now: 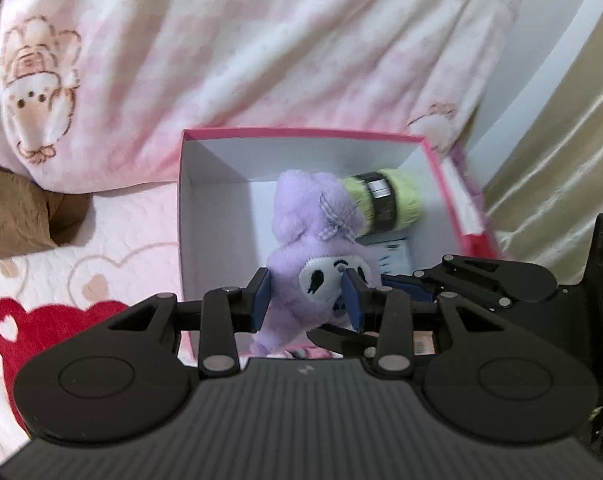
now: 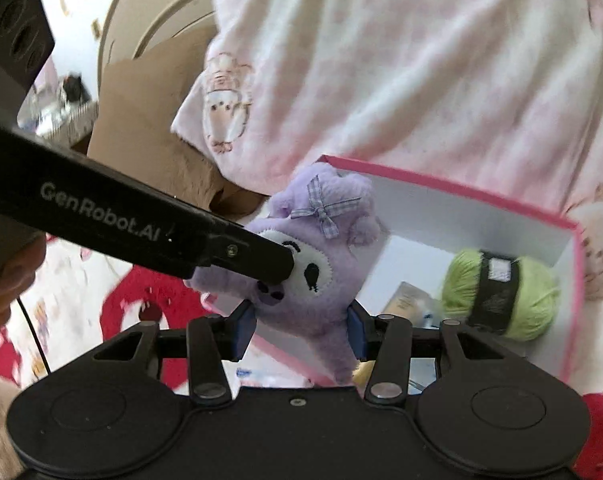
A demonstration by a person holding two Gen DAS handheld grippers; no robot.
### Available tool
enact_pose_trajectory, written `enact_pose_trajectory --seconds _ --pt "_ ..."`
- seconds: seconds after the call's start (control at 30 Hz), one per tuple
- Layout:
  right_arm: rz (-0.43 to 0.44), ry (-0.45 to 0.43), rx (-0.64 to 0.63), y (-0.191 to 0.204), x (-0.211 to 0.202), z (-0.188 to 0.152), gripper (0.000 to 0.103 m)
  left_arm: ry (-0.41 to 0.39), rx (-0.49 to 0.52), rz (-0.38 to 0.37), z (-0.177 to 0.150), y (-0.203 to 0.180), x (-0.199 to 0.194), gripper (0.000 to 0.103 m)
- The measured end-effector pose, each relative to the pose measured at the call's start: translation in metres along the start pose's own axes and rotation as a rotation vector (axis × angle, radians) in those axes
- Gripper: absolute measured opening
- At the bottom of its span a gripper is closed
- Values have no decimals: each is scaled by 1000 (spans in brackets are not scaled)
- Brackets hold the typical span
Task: Organize objects
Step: 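Carry the plush toy into the pink box and open the right tool, then withdraw the right tool and move it to the clear orange-labelled box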
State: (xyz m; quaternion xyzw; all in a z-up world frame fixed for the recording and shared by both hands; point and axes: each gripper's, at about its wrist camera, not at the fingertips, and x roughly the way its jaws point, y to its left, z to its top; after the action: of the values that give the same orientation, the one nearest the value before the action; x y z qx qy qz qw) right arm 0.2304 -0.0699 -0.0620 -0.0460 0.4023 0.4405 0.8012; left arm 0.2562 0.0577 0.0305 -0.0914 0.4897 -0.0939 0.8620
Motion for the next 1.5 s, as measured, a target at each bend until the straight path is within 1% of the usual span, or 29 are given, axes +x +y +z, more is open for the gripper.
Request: enact_pose_trajectory --seconds 0.13,0.2,0.33,0.43,0.53,0.63,0.67,0.73,0.8,0.9,0.93,1.03,1.1,1.23,1.37,1.5 --pt "51 44 99 -25 34 -1 51 83 -13 55 14 6 36 37" --pt "70 61 138 -34 48 -2 51 108 -18 82 18 7 52 37" --pt "102 91 203 -49 70 -7 51 135 -7 125 20 8 73 37" --pt "106 113 206 -55 80 -14 51 168 -17 129 19 10 86 37" --pt "101 135 207 -56 88 -19 51 185 -13 143 14 9 95 36" --pt "87 153 183 -50 94 -20 51 177 26 190 10 4 102 36" --pt "84 157 171 -48 95 -18 52 175 36 216 9 4 104 36" --pt "64 148 149 -44 93 -16 53 168 42 244 7 5 108 37" --pt "55 143 156 -44 88 -16 55 146 32 239 4 8 108 38" --pt "22 132 133 -52 76 -18 56 116 5 214 1 12 100 40" --pt "9 121 120 -52 69 -21 56 112 -9 203 0 14 98 40" --pt "5 89 102 -53 45 -26 56 88 -35 186 -3 16 84 41" --pt "4 73 79 -49 25 -28 56 72 -45 174 -6 17 72 45" --pt "-30 50 21 -36 -12 -31 56 74 -49 157 -15 15 46 48" --pt "-56 24 -48 -19 -50 -34 56 97 -63 129 -26 12 17 50" --pt "-72 4 -108 -2 -84 -41 58 92 -34 137 -37 2 -13 52"
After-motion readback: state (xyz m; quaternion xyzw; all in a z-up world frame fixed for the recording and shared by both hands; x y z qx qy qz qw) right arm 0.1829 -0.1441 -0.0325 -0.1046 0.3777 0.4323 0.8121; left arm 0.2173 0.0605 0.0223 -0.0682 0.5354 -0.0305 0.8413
